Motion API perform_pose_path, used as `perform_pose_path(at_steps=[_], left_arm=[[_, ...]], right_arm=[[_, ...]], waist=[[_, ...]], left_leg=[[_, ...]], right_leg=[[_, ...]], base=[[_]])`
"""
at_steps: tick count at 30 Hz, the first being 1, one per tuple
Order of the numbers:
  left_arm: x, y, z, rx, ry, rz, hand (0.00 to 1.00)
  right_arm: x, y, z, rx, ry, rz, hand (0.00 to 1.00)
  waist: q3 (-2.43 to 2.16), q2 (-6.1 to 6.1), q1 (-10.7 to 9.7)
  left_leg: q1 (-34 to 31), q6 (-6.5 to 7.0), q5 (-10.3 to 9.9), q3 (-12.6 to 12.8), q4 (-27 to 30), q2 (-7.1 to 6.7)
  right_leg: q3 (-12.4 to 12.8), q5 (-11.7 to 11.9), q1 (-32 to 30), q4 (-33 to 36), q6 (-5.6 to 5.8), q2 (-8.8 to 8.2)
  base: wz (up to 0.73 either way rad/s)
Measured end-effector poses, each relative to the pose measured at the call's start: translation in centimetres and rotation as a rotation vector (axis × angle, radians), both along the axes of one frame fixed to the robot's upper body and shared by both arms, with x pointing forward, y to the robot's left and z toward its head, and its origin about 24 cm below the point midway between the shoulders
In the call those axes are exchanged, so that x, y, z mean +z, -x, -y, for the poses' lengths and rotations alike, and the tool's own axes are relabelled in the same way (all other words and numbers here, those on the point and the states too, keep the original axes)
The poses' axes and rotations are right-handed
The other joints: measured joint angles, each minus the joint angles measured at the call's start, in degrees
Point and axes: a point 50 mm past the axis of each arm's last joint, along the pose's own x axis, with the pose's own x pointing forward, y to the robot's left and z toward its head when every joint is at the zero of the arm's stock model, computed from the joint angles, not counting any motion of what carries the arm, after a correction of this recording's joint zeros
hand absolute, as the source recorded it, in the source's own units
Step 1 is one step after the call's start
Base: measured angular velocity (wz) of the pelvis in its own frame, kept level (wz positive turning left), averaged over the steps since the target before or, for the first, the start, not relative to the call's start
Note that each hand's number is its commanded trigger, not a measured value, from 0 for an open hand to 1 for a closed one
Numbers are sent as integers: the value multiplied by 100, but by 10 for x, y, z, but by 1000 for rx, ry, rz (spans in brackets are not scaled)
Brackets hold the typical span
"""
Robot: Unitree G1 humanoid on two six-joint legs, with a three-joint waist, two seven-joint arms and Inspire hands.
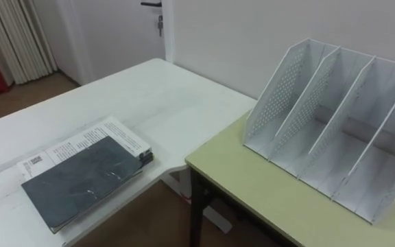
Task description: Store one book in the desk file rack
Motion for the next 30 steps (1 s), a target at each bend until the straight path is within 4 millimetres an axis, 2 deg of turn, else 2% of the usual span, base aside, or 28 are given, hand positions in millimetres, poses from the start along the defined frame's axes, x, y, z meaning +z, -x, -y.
perform_pose_path(at_steps=[2, 4, 5, 6, 10, 14, 18, 20, 24, 28, 30], left_arm=[[8, -23, 10, -72, 6, 91, 0], [13, -36, 20, -140, 11, 140, 0], [16, -43, 28, -200, 11, 165, 0], [18, -46, 35, -267, 6, 180, 0], [24, -56, 55, -415, -2, 221, 0], [40, -75, 79, -556, -2, 325, 0], [52, -86, 92, -674, -33, 388, 0], [69, -94, 105, -769, -52, 474, 0], [91, -106, 117, -813, -69, 596, 0], [124, -117, 125, -856, -91, 764, 0], [136, -120, 129, -880, -102, 822, 0]], right_arm=[[0, -1, 0, 14, 4, 13, 0], [0, -4, 0, 22, 4, 21, 0], [0, -5, 0, 23, 3, 25, 0], [0, -8, 0, 29, 3, 29, 0], [1, -16, 0, 76, 3, 48, 0], [1, -26, -1, 114, 6, 61, 0], [2, -33, -1, 151, 7, 68, 0], [2, -33, -2, 173, 8, 60, 0], [2, -33, -3, 198, 5, 55, 0], [1, -30, -4, 192, -2, 66, 0], [1, -29, -2, 181, 2, 64, 0]], waist=[[0, -1, -121], [-9, 17, -159], [17, 8, -211], [17, 14, -291], [27, -3, -388], [27, -7, -528], [38, -15, -656], [54, -16, -653], [65, 14, -665], [59, 36, -711], [42, 69, -733]], left_leg=[[-30, 0, 2, 7, 15, -6], [-56, 0, 2, 20, 12, -7], [-57, 0, 2, 27, 8, -8], [-55, 0, 2, 26, -1, -8], [-37, 0, 2, 0, -1, -10], [-42, 0, 2, -12, -1, -15], [-41, 0, 2, -44, -2, -15], [-49, 0, 2, -50, -4, -15], [-62, 0, 2, -54, 0, -19], [-119, 0, 2, -37, 12, -18], [-117, 0, 2, -37, 2, -18]], right_leg=[[14, 10, -28, -5, 0, -2], [42, 9, -66, -3, 1, 0], [64, 9, -69, -15, 2, 3], [76, 7, -70, -23, 4, 4], [156, 6, -74, -38, 3, 15], [144, 10, -54, -89, 5, 12], [142, 10, -36, -105, 5, 16], [137, 11, -38, -115, 3, 18], [121, 11, -47, -118, 4, 19], [31, 11, -59, -129, 4, 3], [4, 11, -42, -143, 4, 5]], base=[[-2], [-8], [-9], [-7], [-12], [1], [2], [0], [2], [11], [9]])
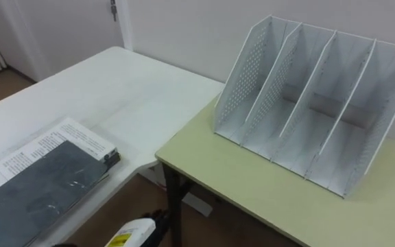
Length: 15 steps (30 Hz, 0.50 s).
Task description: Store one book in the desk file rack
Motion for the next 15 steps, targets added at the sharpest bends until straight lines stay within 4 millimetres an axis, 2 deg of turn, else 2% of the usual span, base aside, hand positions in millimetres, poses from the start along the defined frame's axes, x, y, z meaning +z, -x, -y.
perform_pose_path(at_steps=[2, 8, 15], left_arm=[[19, -3, 4, -29, 14, 94, 0], [50, -5, 5, -48, 17, 317, 0], [66, -11, -9, 43, 31, 532, 0]], right_arm=[[1, 0, 2, 4, 13, 6, 0], [0, 9, 5, 2, 27, -23, 0], [0, 17, 6, -43, 27, -46, 0]], waist=[[-6, 32, 1], [-5, 54, -8], [0, 48, -3]], left_leg=[[0, 0, 0, 0, -1, 1], [2, -1, 1, -26, -2, 7], [9, -1, 1, -50, -1, 11]], right_leg=[[2, 0, 0, -2, 0, 3], [-21, 1, 2, -2, -1, 1], [-29, 7, 10, 1, -10, 2]], base=[[0], [0], [0]])
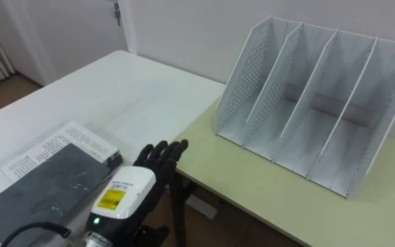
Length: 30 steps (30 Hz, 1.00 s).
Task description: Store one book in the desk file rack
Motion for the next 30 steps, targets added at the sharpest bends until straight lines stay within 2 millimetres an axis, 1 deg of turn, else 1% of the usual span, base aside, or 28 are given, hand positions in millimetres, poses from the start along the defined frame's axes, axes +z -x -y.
perform_pose_path(at_steps=[5, 7, 10, 11, 14, 16, 18, 21, 24, 25, 26, 28, 29, 30], left_arm=[[13, -2, -8, 61, 47, 119, 0], [18, -2, -8, 67, 56, 154, 0], [27, -1, -9, 71, 39, 217, 0], [30, -1, -11, 81, 28, 247, 0], [35, -2, -16, 103, 28, 288, 0], [35, -3, -18, 113, 26, 293, 0], [37, -4, -23, 133, 12, 304, 0], [39, -6, -30, 161, 5, 312, 0], [40, -7, -36, 191, -2, 316, 0], [39, -7, -37, 204, -4, 313, 0], [37, -8, -39, 215, -9, 303, 0], [30, -9, -42, 235, -22, 273, 0], [26, -9, -44, 250, -31, 252, 0], [22, -9, -46, 262, -37, 235, 0]], right_arm=[[0, 4, 0, -38, 5, 2, 0], [0, 7, 0, -43, 6, -5, 0], [-1, 12, 0, -49, 7, -21, 0], [-1, 13, 0, -50, 10, -28, 0], [-1, 15, 0, -46, 11, -33, 0], [-1, 15, 0, -45, 8, -35, 0], [-1, 15, 0, -43, 8, -35, 0], [0, 15, 0, -48, 6, -36, 0], [0, 13, 1, -63, 6, -30, 0], [0, 12, 1, -63, 5, -29, 0], [0, 12, 1, -63, 5, -29, 0], [0, 14, 2, -71, 7, -36, 0], [0, 15, 2, -81, 10, -44, 0], [0, 18, 2, -88, 13, -52, 0]], waist=[[5, -12, 9], [2, -9, 16], [-6, -1, 130], [-16, 8, 143], [-22, 5, 148], [-23, 1, 155], [-25, -1, 236], [-24, 1, 301], [-29, 12, 303], [-23, 26, 303], [-13, 47, 300], [-10, 91, 301], [-11, 119, 297], [-23, 138, 296]], left_leg=[[3, 0, 0, -29, 1, -2], [11, 0, 0, -61, 2, -6], [5, 0, 0, -105, 12, -7], [0, 0, 0, -116, 12, -7], [0, 0, 0, -182, 14, -7], [3, 0, 0, -250, 13, -7], [17, 0, 0, -250, 13, -7], [72, 0, 0, -252, 9, -6], [109, 0, 0, -252, 4, -7], [108, 0, 0, -251, 2, -8], [108, 0, 0, -251, -1, -11], [105, 0, 0, -250, -1, -15], [102, 0, 0, -251, 0, -15], [98, 0, 0, -252, 0, -14]], right_leg=[[2, 18, 40, -70, 5, 8], [2, 18, 60, -87, 5, 8], [18, 19, 58, -101, 3, 10], [15, 24, 63, -128, -1, 13], [-38, 36, 84, -160, -6, 14], [-52, 36, 93, -160, -7, 16], [-29, 38, 98, -170, -10, 25], [-2, 38, 148, -176, -10, 28], [14, 38, 185, -178, -10, 29], [16, 38, 184, -178, -10, 28], [16, 38, 184, -177, -10, 28], [16, 39, 181, -176, -9, 29], [15, 40, 174, -171, -8, 37], [15, 42, 171, -171, -7, 45]], base=[[1], [3], [-4], [0], [6], [8], [-3], [-3], [0], [0], [0], [0], [0], [0]])
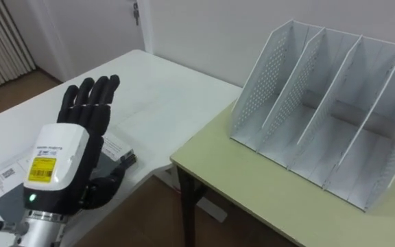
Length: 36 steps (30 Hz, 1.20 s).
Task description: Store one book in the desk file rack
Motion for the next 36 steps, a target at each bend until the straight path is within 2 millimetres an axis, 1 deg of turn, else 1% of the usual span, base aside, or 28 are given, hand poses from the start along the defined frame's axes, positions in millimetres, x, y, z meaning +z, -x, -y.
perform_pose_path(at_steps=[5, 8, 10, 15, 17, 20, 22, 25, 27, 29, 30, 32, 36], left_arm=[[-3, 1, -6, 37, -3, -15, 0], [-4, 1, -11, 65, -6, -25, 0], [-9, 2, -13, 81, -9, -47, 0], [-29, 7, -20, 132, -23, -143, 0], [-36, 11, -22, 149, -24, -192, 0], [-39, 13, -23, 160, -23, -228, 0], [-40, 12, -23, 166, -25, -243, 0], [-42, 12, -23, 165, -27, -272, 0], [-43, 12, -23, 173, -20, -285, 0], [-46, 12, -23, 176, -8, -316, 0], [-48, 12, -23, 178, -1, -327, 0], [-51, 13, -22, 184, 8, -363, 0], [-58, 13, -21, 190, 17, -418, 0]], right_arm=[[1, 7, 2, -27, 5, -11, 0], [1, 8, 4, -41, 11, -16, 0], [1, 9, 4, -44, 14, -22, 0], [1, 7, 4, -43, 15, -21, 0], [1, 7, 4, -44, 17, -21, 0], [1, 8, 5, -47, 28, -30, 0], [1, 7, 5, -46, 28, -27, 0], [1, 6, 5, -45, 31, -23, 0], [1, 6, 5, -42, 31, -22, 0], [1, 5, 5, -43, 33, -25, 0], [1, 6, 5, -43, 33, -26, 0], [1, 4, 5, -43, 33, -23, 0], [1, 4, 5, -44, 32, -26, 0]], waist=[[-20, 30, 3], [-21, 30, 2], [-20, 26, -3], [-14, 8, -5], [-14, -33, -20], [-8, -84, -10], [-28, -99, -9], [-37, -130, -7], [-46, -115, -4], [-76, -63, 3], [-83, -49, 2], [-71, -1, 2], [-38, 35, 5]], left_leg=[[0, 0, 0, -1, 3, 9], [3, 0, 0, -1, 3, 13], [3, 0, 0, -1, 3, 13], [-3, -1, 0, 8, 3, 13], [-5, -1, 0, 13, 4, 13], [-11, -1, 0, 27, 3, 12], [-17, -1, 0, 28, 4, 12], [-18, -1, 0, 34, 4, 11], [-17, -1, 0, 49, 4, 11], [-8, -1, 0, 73, 3, 9], [-4, -1, 0, 81, 3, 9], [0, -1, 0, 110, 3, 13], [6, -1, 0, 167, 6, 25]], right_leg=[[-3, 5, 0, 6, -7, -9], [-2, 9, 2, 8, -10, -8], [-2, 9, 3, 10, -11, -7], [-15, 9, 2, 13, -11, -9], [-33, 9, -1, 12, -11, -12], [-58, 9, -3, 10, -10, -18], [-67, 9, -4, 9, -10, -20], [-71, 12, -3, 9, -6, -23], [-66, 14, -3, 13, -2, -25], [-61, 17, 3, 15, 2, -28], [-59, 17, 7, 15, 2, -28], [-49, 18, 21, 19, 1, -26], [-33, 19, 9, 43, -3, -21]], base=[[0], [0], [0], [0], [2], [5], [0], [0], [0], [0], [-3], [0], [0]])
